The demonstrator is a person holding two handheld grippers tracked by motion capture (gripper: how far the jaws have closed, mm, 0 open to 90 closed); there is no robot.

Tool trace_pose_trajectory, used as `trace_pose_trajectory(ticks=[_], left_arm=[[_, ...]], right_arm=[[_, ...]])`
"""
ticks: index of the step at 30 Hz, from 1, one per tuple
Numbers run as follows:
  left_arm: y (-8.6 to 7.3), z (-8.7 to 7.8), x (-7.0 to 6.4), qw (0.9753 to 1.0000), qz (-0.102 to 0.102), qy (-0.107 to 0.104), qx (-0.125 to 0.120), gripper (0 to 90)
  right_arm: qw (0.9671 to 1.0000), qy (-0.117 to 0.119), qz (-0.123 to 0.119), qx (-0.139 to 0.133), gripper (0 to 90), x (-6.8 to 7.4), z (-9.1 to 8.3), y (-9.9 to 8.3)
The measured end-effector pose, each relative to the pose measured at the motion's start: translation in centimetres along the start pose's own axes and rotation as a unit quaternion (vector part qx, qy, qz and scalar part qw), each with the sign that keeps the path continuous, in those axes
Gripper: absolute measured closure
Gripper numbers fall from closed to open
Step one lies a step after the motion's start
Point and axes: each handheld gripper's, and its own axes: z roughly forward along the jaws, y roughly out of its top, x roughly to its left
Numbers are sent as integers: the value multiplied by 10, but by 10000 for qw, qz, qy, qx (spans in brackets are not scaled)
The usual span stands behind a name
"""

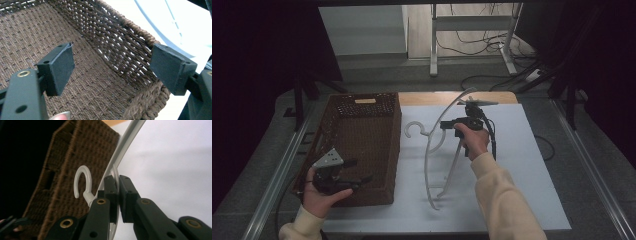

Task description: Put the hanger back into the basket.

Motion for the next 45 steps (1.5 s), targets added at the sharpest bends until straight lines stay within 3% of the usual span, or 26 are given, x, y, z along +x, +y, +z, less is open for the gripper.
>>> trace_pose_trajectory(ticks=[9,16,21,27,35,45], left_arm=[[4,4,-5,10000,21,-67,7,197],[11,9,-11,9994,-79,-332,-68,196],[19,14,-18,9991,-53,-424,-74,196],[27,20,-23,9978,-289,-590,-130,194],[39,34,-36,9975,-246,-654,-66,194],[63,52,-49,9955,-262,-899,-127,196]], right_arm=[[9992,296,-204,-199,851,12,-20,-3],[9980,425,-344,-327,851,19,-26,-9],[9971,565,-310,-406,850,17,-29,-16],[9959,721,-225,-498,850,13,-32,-21],[9952,783,-218,-549,850,11,-35,-21],[9934,893,-258,-673,849,19,-43,-24]])
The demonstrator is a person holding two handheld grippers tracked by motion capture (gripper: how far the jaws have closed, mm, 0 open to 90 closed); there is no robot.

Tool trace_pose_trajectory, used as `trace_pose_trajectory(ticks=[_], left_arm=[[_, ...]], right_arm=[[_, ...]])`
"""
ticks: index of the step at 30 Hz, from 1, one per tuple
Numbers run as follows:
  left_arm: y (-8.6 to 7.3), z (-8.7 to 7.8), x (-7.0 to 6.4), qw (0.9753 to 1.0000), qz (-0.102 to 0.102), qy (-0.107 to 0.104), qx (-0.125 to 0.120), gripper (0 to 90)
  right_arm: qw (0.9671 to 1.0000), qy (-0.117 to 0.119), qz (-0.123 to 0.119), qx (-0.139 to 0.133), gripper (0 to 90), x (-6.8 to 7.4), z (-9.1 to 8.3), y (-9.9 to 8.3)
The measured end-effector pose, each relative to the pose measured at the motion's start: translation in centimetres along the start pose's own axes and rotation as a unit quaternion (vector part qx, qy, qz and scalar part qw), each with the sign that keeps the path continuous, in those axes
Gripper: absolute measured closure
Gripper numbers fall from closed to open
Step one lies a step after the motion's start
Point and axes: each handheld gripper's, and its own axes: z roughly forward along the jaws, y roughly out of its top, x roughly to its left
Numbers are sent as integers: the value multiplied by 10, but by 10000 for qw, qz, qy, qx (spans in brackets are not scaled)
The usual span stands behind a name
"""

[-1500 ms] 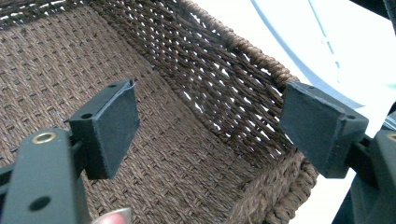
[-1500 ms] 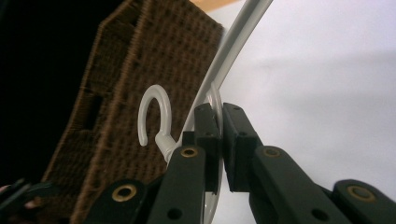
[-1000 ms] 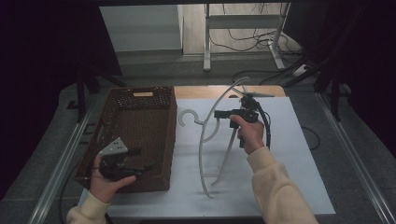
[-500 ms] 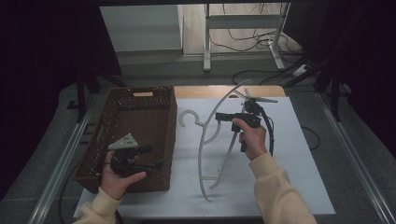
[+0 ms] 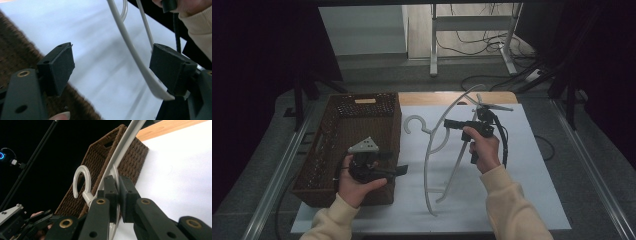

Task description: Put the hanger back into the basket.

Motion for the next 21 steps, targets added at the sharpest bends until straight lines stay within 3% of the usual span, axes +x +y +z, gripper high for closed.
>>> trace_pose_trajectory(ticks=[10,17,21], left_arm=[[12,26,-3,9995,-162,-244,75,219],[17,41,-4,9983,-382,-414,157,260],[18,49,-1,9969,-526,-565,171,336]], right_arm=[[9998,167,-27,-74,849,9,0,-4],[9991,389,-41,-150,848,15,0,-7],[9984,543,26,-140,847,17,2,-9]])
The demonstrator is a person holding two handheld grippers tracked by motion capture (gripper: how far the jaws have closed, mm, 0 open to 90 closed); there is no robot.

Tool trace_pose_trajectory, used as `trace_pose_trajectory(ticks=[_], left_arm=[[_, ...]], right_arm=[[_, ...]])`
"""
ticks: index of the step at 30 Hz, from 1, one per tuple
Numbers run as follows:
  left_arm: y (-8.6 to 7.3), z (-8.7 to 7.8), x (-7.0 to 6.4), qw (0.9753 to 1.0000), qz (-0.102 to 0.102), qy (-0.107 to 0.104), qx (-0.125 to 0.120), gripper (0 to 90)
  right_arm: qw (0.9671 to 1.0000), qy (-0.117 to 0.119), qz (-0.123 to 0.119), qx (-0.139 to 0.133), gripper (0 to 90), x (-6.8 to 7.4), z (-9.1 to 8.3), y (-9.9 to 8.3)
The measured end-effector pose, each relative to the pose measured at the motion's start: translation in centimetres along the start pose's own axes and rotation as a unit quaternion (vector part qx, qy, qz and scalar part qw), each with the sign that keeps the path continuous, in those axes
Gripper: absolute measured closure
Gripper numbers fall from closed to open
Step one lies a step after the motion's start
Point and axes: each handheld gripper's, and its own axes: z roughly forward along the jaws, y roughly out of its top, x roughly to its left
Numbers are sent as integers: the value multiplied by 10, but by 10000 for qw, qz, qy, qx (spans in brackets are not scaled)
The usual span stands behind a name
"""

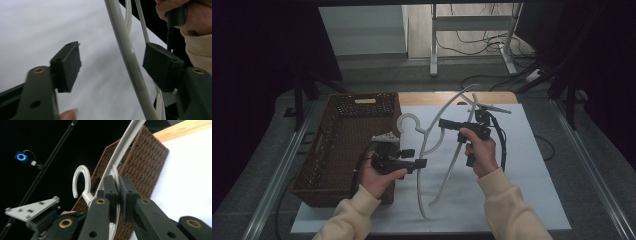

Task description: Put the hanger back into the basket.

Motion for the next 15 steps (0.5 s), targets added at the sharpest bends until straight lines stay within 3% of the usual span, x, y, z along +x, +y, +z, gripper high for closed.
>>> trace_pose_trajectory(ticks=[8,12,15], left_arm=[[1,3,1,9995,-65,-226,187,739],[1,-2,4,9994,-147,-314,78,756],[1,-10,10,9986,-330,-394,-108,783]], right_arm=[[9999,108,-7,35,843,5,3,-3],[9998,163,-71,46,835,5,4,-4],[9995,297,-64,80,816,4,3,-3]])
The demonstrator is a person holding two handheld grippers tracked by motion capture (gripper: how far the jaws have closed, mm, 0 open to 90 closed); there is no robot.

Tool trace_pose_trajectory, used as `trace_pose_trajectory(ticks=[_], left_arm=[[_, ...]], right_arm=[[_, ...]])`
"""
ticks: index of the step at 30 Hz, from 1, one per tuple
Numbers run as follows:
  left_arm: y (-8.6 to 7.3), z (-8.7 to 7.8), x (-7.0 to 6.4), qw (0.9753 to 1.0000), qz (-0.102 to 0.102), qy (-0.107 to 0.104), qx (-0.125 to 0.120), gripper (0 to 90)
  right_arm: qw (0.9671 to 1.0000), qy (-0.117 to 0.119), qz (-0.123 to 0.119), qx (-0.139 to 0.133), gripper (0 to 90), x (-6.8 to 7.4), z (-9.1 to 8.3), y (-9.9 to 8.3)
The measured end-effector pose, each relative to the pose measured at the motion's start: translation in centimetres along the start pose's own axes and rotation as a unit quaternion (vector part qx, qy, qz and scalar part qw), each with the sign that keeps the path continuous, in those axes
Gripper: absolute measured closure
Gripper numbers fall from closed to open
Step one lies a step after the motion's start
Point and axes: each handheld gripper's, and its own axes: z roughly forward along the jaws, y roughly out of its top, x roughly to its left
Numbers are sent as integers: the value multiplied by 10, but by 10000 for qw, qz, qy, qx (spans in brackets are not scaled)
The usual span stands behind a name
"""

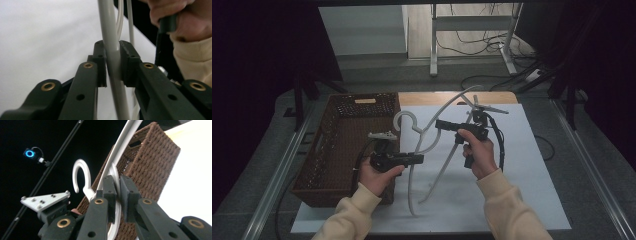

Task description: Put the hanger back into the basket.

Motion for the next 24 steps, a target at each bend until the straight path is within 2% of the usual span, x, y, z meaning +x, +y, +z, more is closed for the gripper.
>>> trace_pose_trajectory(ticks=[2,4,8,11,13,17,19,21,22,23,24], left_arm=[[0,-3,2,9999,-9,-74,-84,788],[0,-5,2,9999,-44,-28,-155,789],[1,-12,3,9993,-58,-18,-379,790],[2,-19,4,9985,-95,2,-538,789],[2,-23,5,9980,-132,-45,-622,789],[3,-25,7,9978,-117,-65,-656,789],[2,-26,7,9981,-77,-67,-609,789],[2,-25,5,9986,3,-22,-537,789],[2,-25,4,9986,26,9,-529,790],[2,-24,4,9987,44,-54,-504,790],[2,-24,3,9988,68,-47,-478,789]], right_arm=[[10000,69,10,32,809,0,0,0],[9999,-59,-84,55,814,0,1,0],[10000,-40,-27,34,802,-2,1,-1],[9999,-132,-106,37,684,0,0,-1],[9995,-212,-213,90,654,2,1,-2],[9993,-207,-295,131,609,4,0,-2],[9993,-212,-289,143,627,3,0,-2],[9988,-294,-344,163,726,3,-1,-2],[9989,-253,-350,162,748,2,-2,-2],[9992,-213,-315,158,815,1,-3,-1],[9996,-164,-235,76,831,0,-5,-1]])
